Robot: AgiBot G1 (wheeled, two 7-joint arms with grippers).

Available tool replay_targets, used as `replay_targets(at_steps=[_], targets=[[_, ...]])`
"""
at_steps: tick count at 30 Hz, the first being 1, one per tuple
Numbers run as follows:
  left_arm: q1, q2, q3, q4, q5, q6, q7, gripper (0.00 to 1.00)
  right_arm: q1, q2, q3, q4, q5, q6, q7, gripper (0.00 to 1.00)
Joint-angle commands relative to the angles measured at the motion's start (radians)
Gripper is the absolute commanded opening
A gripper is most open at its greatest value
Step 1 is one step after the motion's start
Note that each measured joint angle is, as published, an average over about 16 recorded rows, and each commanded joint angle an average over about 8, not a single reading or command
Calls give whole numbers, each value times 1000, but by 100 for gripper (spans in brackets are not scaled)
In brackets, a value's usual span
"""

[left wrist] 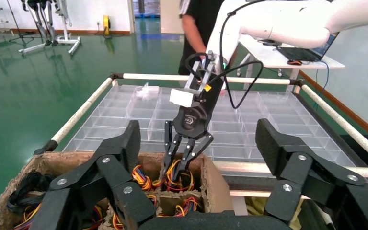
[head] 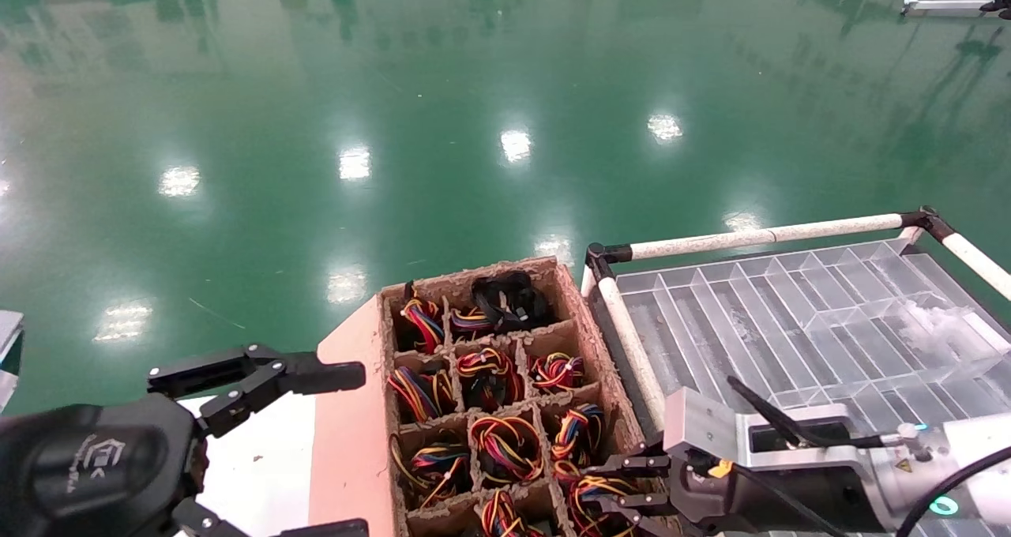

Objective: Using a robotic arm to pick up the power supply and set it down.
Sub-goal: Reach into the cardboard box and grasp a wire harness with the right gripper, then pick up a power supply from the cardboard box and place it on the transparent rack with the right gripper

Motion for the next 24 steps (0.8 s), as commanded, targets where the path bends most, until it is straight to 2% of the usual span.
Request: replay_targets(at_steps=[1,15,24], targets=[[0,0,0,0,0,0,0,100,7,6,-1,10,-3,-6,10,0],[0,0,0,0,0,0,0,100,12,107,83,205,98,32,151,0],[0,0,0,0,0,0,0,100,116,109,151,218,172,54,176,0]])
